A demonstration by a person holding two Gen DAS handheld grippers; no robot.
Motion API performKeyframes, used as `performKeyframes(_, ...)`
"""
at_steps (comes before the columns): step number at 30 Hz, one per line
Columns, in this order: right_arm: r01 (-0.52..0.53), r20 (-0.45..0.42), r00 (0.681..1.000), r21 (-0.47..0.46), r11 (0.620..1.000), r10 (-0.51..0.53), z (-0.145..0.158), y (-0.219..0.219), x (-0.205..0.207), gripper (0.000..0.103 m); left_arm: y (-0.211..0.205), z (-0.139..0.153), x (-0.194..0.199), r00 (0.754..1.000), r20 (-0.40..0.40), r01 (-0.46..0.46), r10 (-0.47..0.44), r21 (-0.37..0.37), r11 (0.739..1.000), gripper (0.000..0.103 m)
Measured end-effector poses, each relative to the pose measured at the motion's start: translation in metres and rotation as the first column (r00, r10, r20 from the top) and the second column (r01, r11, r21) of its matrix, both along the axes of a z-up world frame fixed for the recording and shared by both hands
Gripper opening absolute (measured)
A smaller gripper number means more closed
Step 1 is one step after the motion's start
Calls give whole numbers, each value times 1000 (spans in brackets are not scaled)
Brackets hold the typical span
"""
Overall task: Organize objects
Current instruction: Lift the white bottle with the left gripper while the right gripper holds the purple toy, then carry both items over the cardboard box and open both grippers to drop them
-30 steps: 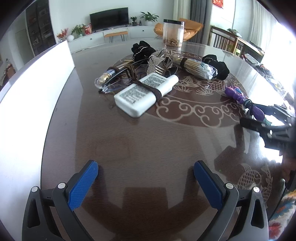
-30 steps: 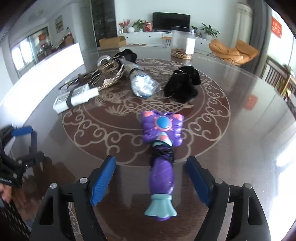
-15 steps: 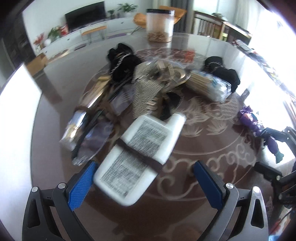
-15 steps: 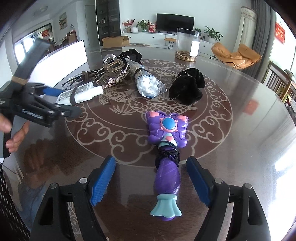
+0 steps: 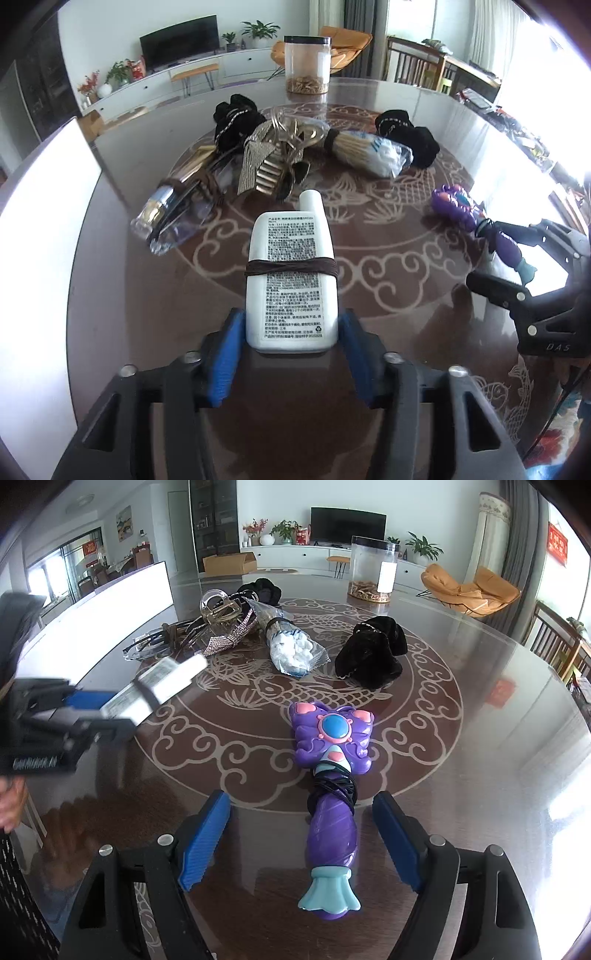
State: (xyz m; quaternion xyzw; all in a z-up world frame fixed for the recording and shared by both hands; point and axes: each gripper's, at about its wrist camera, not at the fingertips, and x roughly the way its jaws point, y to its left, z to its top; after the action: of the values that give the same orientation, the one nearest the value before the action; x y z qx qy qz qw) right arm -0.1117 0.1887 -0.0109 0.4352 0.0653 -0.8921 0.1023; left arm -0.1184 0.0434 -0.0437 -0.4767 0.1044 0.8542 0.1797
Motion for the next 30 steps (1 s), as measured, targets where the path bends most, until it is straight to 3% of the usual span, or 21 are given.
performKeyframes(2, -2, 1, 1000, 0, 1000, 2, 0, 0, 0, 80, 3, -2, -5, 999, -4, -32, 32, -28, 999, 97)
performKeyframes(6, -13, 8, 1000, -20, 1000, 13, -1, 2, -1, 80, 9, -6, -20, 998, 12, -59, 59, -20, 998, 99)
performKeyframes(7, -17, 12, 1000, -31, 999, 18, -1, 2, -1, 81, 8, -6, -23, 997, 16, -69, 69, -6, 998, 96)
performKeyframes(9, -22, 14, 1000, -77, 997, 23, 0, 7, -2, 82, 9, -1, -24, 996, -12, -87, 87, 3, 996, 61)
performKeyframes(10, -29, 21, 999, -109, 994, 32, 1, 11, -3, 86, 10, 1, -23, 996, -16, -87, 87, 5, 996, 54)
performKeyframes(12, -52, 70, 995, -206, 977, 68, 5, 23, -11, 86, 10, 0, -16, 995, -22, -95, 95, 0, 995, 54)
performKeyframes(13, -55, 89, 993, -227, 972, 77, 6, 27, -15, 81, 7, 0, -9, 994, -30, -102, 103, 11, 995, 54)
performKeyframes(14, -51, 118, 990, -230, 972, 80, 8, 30, -21, 70, 4, -1, -4, 993, -38, -107, 108, 14, 994, 54)
performKeyframes(16, -55, 176, 981, -184, 981, 88, 10, 31, -33, 59, -2, -2, 9, 991, -51, -125, 126, 20, 992, 54)
performKeyframes(18, -91, 233, 965, -125, 988, 118, 11, 23, -45, 56, -8, -2, 21, 988, -55, -146, 147, 26, 989, 53)
performKeyframes(20, -134, 253, 958, -28, 991, 136, 11, 10, -49, 21, -13, -1, 30, 985, -60, -161, 163, 26, 987, 53)
performKeyframes(24, -185, 283, 946, 67, 980, 159, 13, -4, -41, 20, -29, 9, 50, 976, -98, -186, 192, 62, 980, 53)
performKeyframes(30, -98, 194, 975, -81, 992, 113, 43, 10, -21, 20, -45, 48, 72, 955, -163, -220, 249, 177, 959, 53)
